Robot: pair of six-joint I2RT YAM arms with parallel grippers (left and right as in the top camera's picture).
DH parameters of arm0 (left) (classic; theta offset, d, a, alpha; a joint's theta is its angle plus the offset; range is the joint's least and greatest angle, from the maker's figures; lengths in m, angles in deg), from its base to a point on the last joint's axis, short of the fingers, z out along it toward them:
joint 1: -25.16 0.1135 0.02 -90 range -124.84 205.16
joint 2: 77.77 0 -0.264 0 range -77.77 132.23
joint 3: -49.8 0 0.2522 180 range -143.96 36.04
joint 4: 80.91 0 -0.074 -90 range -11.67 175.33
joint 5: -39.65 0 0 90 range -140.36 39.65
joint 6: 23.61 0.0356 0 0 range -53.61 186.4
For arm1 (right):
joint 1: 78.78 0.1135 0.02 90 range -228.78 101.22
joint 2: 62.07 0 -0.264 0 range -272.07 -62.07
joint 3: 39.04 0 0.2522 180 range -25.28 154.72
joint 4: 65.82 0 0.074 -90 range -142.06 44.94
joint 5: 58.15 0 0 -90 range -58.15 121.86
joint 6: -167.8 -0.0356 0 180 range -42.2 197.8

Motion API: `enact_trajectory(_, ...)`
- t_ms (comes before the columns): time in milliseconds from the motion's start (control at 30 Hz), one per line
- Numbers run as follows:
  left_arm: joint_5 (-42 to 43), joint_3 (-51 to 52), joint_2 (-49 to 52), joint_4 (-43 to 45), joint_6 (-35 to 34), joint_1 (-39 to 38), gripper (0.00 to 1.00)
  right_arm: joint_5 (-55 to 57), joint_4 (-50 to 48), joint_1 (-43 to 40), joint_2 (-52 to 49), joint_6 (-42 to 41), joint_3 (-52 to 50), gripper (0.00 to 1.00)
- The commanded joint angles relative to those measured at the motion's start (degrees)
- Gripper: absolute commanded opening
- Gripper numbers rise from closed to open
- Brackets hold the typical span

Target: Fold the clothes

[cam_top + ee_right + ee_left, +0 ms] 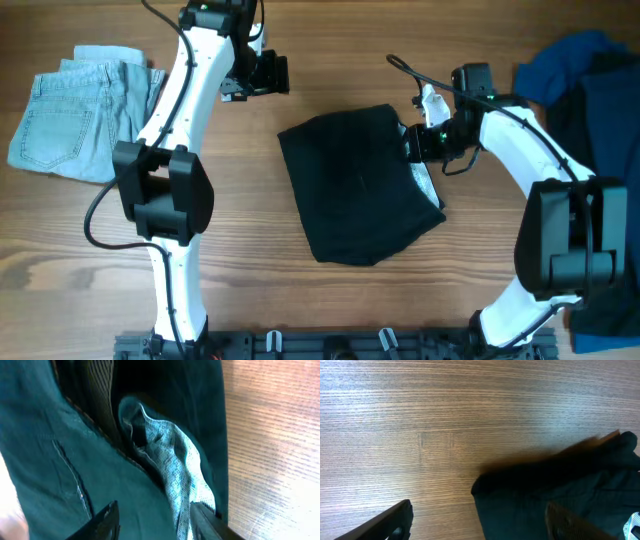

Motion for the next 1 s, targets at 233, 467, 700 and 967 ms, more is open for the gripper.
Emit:
enact_trajectory(233, -0.79, -1.03, -0.07, -0.04, -0.26, 0.37, 0.85, -7.43, -6.71, 0.15, -0.61, 0.15, -6.34, 0.24)
enact_trajectory(467, -0.79, -1.03, -0.07, -1.38, -0.24, 0.37, 0.86, -7.39, -9.77, 1.90, -0.63, 0.09, -8.41, 0.13)
enact_trajectory(700, -0.79, -1.03, -0.07, -1.53, -0.26, 0.37, 0.86, -5.84, -8.44, 1.84, -0.39, -0.48, -6.47, 0.04)
enact_trajectory(967, -0.76, -1.03, -0.07, -1.46, -0.26, 0.37, 0.86, 6.16, 3.21, 1.25, -0.22, -3.08, 4.17, 0.04)
